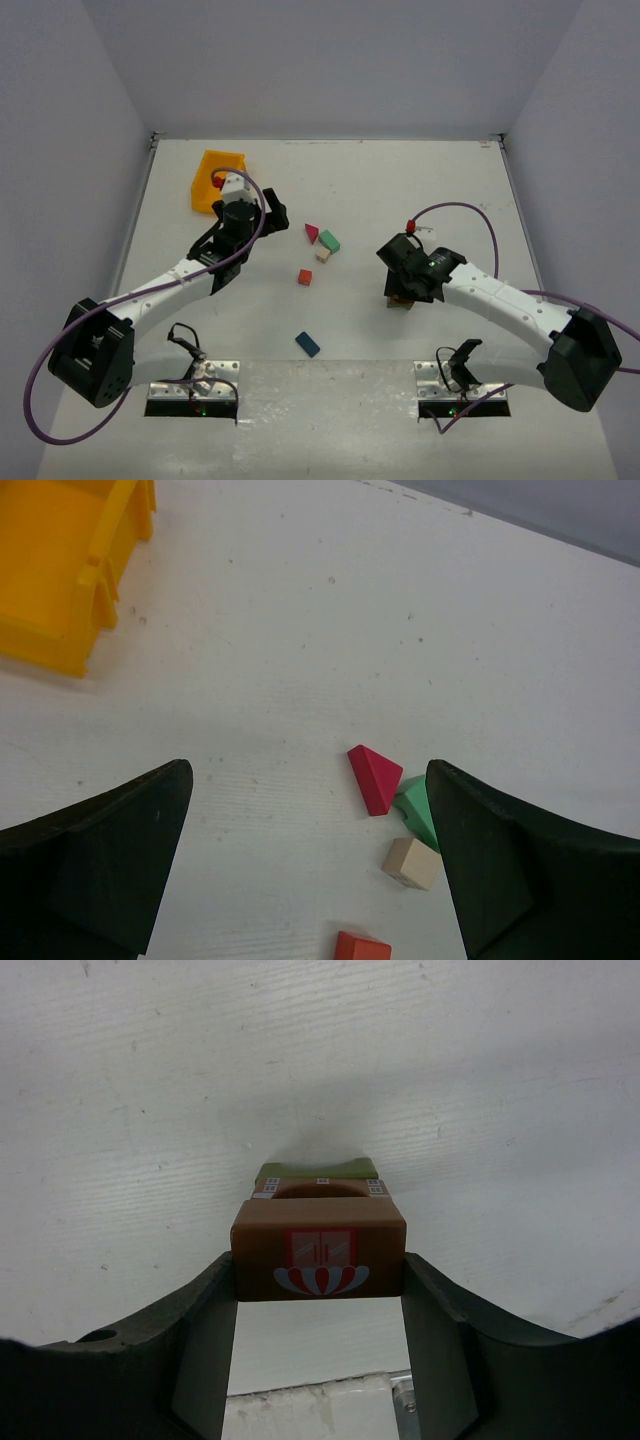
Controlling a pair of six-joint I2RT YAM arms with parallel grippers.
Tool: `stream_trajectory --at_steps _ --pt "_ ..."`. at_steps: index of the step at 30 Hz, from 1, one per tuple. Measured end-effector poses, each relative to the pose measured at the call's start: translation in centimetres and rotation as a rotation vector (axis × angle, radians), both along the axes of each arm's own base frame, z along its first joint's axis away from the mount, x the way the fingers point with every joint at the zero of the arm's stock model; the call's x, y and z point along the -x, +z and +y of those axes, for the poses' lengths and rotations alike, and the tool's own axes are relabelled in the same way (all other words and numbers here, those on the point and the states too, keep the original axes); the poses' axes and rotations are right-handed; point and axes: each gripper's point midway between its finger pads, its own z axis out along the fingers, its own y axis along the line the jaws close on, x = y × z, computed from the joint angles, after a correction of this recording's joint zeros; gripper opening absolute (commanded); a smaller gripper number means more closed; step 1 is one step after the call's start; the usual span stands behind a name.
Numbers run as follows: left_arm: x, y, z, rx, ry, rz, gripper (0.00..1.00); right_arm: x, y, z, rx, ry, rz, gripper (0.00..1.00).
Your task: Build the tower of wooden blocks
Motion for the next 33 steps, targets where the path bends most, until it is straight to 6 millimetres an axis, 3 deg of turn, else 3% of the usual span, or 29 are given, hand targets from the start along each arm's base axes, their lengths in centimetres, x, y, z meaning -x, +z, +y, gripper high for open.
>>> stream_trajectory --at_steps 33 --pt "0.0 0.0 0.01 0.0 0.0 0.0 1.0 0.0 0.0 -0.01 0.001 -0.001 0.0 0.57"
